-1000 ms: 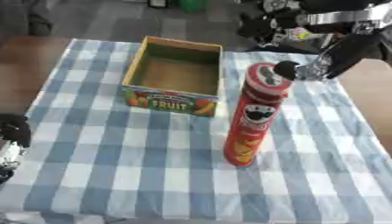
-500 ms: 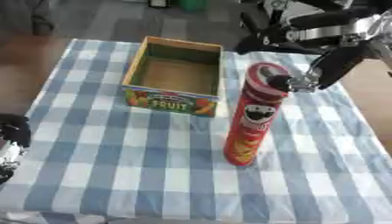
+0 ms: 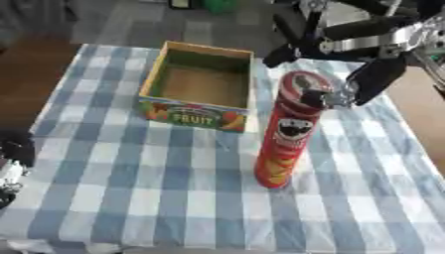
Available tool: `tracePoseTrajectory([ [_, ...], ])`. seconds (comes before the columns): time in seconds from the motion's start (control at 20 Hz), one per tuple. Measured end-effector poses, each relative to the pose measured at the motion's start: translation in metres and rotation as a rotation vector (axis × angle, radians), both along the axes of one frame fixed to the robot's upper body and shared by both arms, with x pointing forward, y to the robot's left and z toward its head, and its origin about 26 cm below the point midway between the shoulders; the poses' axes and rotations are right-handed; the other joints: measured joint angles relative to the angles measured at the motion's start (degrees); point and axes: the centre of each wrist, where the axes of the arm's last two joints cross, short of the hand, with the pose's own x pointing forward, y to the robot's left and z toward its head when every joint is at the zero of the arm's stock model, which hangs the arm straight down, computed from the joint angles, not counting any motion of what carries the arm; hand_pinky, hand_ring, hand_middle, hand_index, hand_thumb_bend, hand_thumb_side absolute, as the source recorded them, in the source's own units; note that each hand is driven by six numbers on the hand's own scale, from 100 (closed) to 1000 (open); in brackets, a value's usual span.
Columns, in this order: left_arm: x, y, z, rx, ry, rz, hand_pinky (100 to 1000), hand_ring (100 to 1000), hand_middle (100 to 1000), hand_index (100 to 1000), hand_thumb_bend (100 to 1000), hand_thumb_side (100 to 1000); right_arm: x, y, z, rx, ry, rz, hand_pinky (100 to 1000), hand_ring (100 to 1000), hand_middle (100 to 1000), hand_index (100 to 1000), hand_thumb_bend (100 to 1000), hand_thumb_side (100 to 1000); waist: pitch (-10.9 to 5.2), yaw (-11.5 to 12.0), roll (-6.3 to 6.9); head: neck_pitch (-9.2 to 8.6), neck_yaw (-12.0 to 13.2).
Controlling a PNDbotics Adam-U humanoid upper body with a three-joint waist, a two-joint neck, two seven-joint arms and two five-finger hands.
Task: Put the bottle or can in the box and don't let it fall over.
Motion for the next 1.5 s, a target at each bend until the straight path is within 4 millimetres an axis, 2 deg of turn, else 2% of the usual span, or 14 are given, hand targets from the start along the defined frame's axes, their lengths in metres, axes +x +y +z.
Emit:
tracePoseTrajectory([
  [0.5,0.000,0.000,0.000,0.001,0.000,-0.003,604,542,572,697,194,476,0.000,0.000,0.000,0.000,0.001,0.000,963,1000,1000,1000,161,610,0.00,0.01,0.00,0.00,0.00],
  [1.15,0.000,0.000,0.000,0.001,0.001,-0.008,606,544,574,698,188,479,0.005,-0.001,-0.016,-0.032,0.031,-0.021,955,996,1000,1000,162,609,0.00,0.18,0.00,0.00,-0.01],
  [1.5,0.000,0.000,0.000,0.003,0.002,-0.011,607,545,575,698,185,480,0.006,0.001,-0.020,-0.041,0.033,-0.016,901,965,1000,1000,160,597,0.00,0.28,-0.03,0.00,-0.01],
])
